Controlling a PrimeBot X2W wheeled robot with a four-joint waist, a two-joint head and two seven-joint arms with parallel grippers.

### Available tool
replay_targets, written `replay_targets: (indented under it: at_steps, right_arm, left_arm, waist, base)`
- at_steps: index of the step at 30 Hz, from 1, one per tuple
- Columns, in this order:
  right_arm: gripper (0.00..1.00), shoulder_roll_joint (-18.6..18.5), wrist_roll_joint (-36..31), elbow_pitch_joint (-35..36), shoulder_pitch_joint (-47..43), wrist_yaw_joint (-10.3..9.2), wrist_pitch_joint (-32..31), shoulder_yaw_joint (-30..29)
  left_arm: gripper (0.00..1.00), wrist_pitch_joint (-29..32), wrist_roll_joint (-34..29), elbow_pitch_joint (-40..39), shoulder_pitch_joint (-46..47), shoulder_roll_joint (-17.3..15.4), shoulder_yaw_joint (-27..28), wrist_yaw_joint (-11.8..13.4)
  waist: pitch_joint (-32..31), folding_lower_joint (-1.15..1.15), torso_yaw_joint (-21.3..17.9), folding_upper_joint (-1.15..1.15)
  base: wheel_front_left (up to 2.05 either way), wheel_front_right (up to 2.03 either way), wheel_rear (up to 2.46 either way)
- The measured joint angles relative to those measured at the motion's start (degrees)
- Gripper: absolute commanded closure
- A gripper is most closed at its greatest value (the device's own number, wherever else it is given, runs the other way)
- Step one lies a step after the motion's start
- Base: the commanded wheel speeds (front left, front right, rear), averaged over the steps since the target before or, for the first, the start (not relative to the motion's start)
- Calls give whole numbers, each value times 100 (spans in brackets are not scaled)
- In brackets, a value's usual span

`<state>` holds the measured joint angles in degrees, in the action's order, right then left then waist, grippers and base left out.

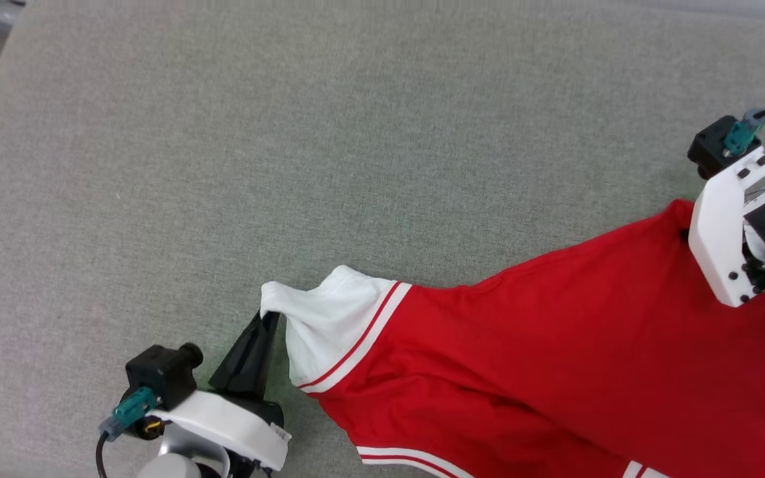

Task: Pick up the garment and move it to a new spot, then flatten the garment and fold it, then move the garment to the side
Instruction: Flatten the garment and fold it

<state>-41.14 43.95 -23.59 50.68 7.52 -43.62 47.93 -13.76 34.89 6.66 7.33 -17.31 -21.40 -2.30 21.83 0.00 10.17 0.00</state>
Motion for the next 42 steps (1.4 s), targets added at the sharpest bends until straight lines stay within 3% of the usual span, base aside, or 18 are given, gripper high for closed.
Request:
replay_targets:
  at_steps: [9,18,30,42]
  right_arm:
    - [100,101,224,67,-177,0,1205,175]
    - [100,38,419,248,-545,0,2297,-130]
    - [100,3,405,790,-664,0,3067,-1488]
    - [100,250,24,1350,-278,0,2945,-2844]
  left_arm:
    - [100,99,37,-88,-214,-215,55,54]
    - [100,319,-10,-716,-221,-672,268,163]
    - [100,816,-194,-1734,1318,-1156,602,167]
    - [100,1316,-248,-1658,3429,-1269,631,-97]
  waist:
    - [-721,0,-182,0]
    - [-1556,0,-451,0]
    - [-1981,-1,-775,0]
    - [-1821,0,-898,0]
  base:
    - [0,0,0]
    - [0,0,0]
    - [0,0,0]
    - [0,0,0]
